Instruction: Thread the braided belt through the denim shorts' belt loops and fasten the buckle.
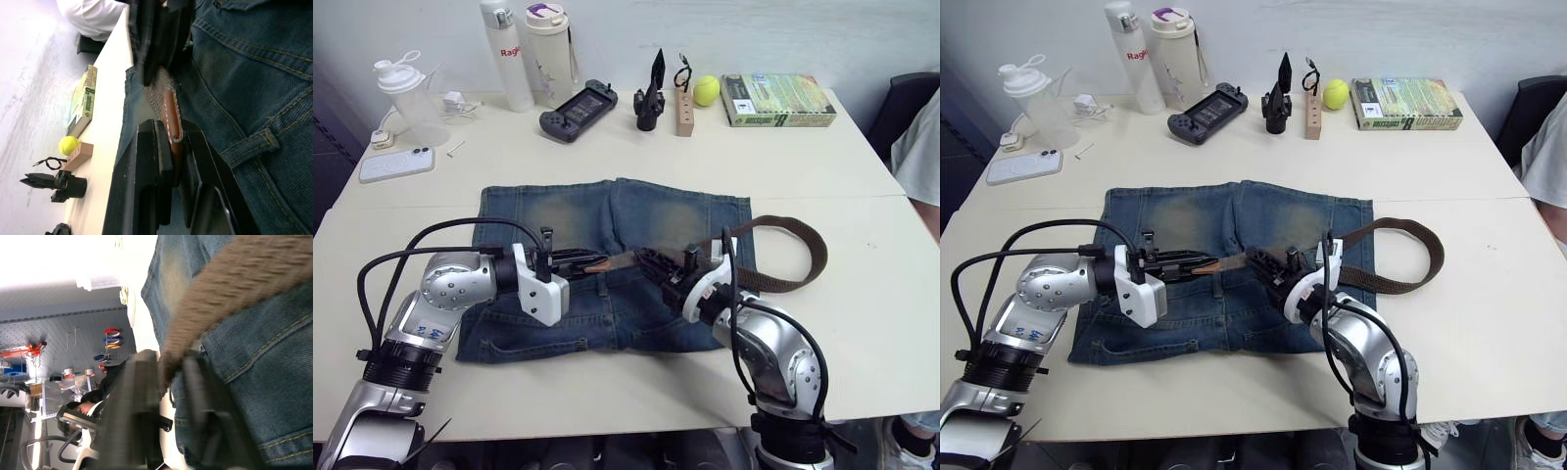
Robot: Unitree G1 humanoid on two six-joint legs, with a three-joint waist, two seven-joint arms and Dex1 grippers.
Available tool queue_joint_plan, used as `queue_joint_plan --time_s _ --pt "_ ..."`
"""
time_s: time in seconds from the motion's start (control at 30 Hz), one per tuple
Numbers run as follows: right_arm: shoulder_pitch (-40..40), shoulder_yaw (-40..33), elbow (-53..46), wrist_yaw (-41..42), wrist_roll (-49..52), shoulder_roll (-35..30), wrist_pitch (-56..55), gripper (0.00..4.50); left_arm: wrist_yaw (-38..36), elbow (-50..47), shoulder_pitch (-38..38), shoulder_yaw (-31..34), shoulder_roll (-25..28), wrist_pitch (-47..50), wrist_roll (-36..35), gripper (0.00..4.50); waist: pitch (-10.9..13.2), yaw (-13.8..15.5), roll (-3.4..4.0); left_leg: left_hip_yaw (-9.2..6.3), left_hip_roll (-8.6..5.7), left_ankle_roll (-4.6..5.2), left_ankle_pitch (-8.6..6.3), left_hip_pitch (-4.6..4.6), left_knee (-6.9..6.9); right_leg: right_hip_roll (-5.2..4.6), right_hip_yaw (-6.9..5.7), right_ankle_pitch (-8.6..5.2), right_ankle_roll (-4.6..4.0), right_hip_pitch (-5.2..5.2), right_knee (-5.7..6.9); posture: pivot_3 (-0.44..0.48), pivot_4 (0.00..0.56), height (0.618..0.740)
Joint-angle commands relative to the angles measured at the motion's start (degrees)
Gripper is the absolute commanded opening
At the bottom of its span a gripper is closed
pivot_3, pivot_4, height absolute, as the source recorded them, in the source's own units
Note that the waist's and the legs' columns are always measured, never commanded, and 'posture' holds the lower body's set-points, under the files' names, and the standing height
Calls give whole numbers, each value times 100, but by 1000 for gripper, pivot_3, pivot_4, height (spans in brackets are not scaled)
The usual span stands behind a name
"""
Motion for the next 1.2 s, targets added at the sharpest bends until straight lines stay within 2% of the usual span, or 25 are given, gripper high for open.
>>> queue_joint_plan --time_s 0.03,0.1,0.13,0.2,0.23,0.3,0.33,0.43,0.5,0.57,0.63,0.77,1.2 --pt "-97 -104 -30 213 129 20 -2 23 87 -273 47 132 87 -116 -149 193 0 -3 0 0 0 0 0 0 0 0 0 0 0 0 0 0 150 740" --pt "-117 -119 15 294 129 -1 0 23 97 -301 74 167 92 -105 -229 193 0 -3 0 1 0 0 0 0 -1 0 0 0 0 -1 0 0 150 740" --pt "-125 -124 40 332 129 -17 1 0 87 -317 99 189 92 -29 -320 836 0 -4 0 1 0 0 0 0 0 -1 0 0 0 -1 0 0 150 740" --pt "-131 -118 90 412 129 -103 16 0 -5 -442 186 219 99 277 -663 1276 0 -15 0 0 1 0 0 0 0 -2 3 0 0 0 0 0 150 740" --pt "-132 -108 105 484 129 -194 41 0 -68 -553 255 223 129 533 -805 1702 0 -14 0 0 1 0 0 0 0 -3 4 0 0 -1 0 0 150 740" --pt "-116 -87 123 642 114 -328 49 0 -264 -876 490 228 271 1084 -1170 2236 0 -34 0 -2 1 0 0 0 0 -4 5 0 0 0 0 0 150 740" --pt "-110 -80 136 777 46 -411 73 0 -357 -1156 666 299 362 1624 -1629 2620 1 -51 3 -1 1 0 0 -1 -1 -4 6 0 0 0 -2 0 150 740" --pt "-37 -71 180 1384 -472 -765 260 0 -407 -1856 1310 880 768 3522 -3209 2620 4 -124 7 -3 2 0 -1 -1 -2 -5 8 -1 -2 0 -2 0 150 740" --pt "82 -66 157 1659 -660 -889 261 0 -591 -2020 1856 1389 1126 4378 -3853 2620 6 -132 9 -9 5 -2 -1 0 -3 -5 6 -5 -9 1 -2 0 150 740" --pt "160 -58 127 1859 -828 -936 218 0 -832 -2105 2297 1790 1348 4815 -4189 2620 8 -144 13 -8 13 -8 -3 2 -3 1 3 -9 -16 1 -2 0 150 740" --pt "203 -60 116 2052 -1002 -906 146 0 -1074 -1981 2792 2195 1433 5039 -4324 2620 15 -132 25 -6 14 -12 -5 5 -6 6 2 -10 -19 2 -1 0 150 740" --pt "188 -35 253 2323 -1374 -787 41 0 -1111 -1885 3160 2519 1310 5314 -4283 2620 15 -88 25 -3 12 -14 -8 4 -4 4 4 -11 -19 2 -3 0 150 740" --pt "193 -16 453 2825 -2247 -656 92 0 -961 -2154 3003 2548 1020 5714 -4113 2620 15 -115 26 0 12 -25 -18 5 -11 5 8 -11 -19 -5 0 0 150 740"
